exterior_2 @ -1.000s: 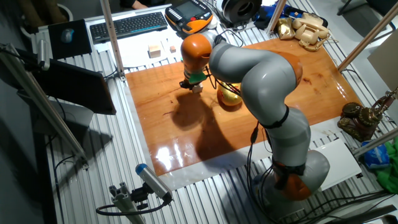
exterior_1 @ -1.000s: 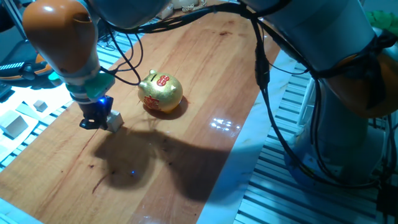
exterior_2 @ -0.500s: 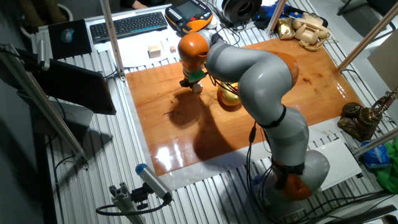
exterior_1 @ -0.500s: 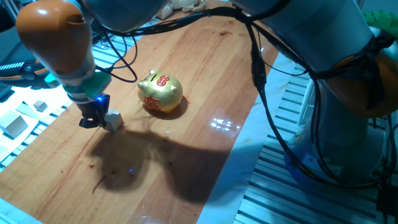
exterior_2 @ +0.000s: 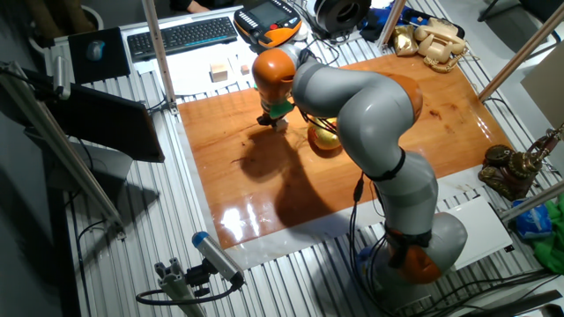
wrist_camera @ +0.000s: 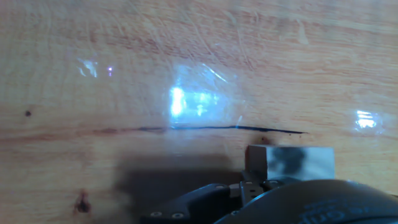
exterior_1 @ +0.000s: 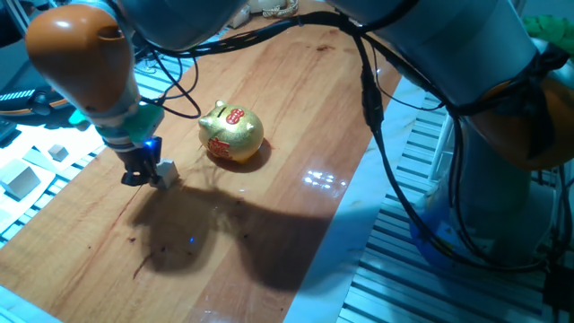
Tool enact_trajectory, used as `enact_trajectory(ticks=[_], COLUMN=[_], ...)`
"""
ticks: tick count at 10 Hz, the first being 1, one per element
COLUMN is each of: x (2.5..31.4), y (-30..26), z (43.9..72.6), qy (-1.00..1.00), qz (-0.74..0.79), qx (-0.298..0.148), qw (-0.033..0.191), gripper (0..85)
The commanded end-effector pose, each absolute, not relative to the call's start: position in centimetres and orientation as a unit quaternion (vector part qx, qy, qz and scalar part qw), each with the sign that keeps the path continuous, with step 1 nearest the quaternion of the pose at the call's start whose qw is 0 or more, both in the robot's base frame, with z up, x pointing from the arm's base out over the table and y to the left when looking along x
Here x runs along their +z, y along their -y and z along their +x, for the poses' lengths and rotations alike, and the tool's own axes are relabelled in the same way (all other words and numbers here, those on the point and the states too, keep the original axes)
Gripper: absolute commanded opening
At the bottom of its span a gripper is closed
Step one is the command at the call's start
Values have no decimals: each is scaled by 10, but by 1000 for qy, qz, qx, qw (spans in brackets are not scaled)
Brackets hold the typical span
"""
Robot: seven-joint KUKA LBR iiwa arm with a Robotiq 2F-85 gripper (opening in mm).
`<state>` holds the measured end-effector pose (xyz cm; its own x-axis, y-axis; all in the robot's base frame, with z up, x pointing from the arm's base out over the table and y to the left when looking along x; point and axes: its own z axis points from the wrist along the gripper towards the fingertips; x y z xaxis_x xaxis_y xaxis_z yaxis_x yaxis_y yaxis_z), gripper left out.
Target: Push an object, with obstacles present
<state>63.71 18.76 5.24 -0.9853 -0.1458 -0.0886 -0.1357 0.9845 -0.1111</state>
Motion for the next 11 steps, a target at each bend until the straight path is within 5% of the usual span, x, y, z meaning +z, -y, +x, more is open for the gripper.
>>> enact_trajectory(ticks=[1, 11], x=[53, 50], y=[-186, -164], z=[637, 639], qy=[-995, -993], qz=[-71, -85], qx=[-53, -56], qw=[48, 53], gripper=[0, 0])
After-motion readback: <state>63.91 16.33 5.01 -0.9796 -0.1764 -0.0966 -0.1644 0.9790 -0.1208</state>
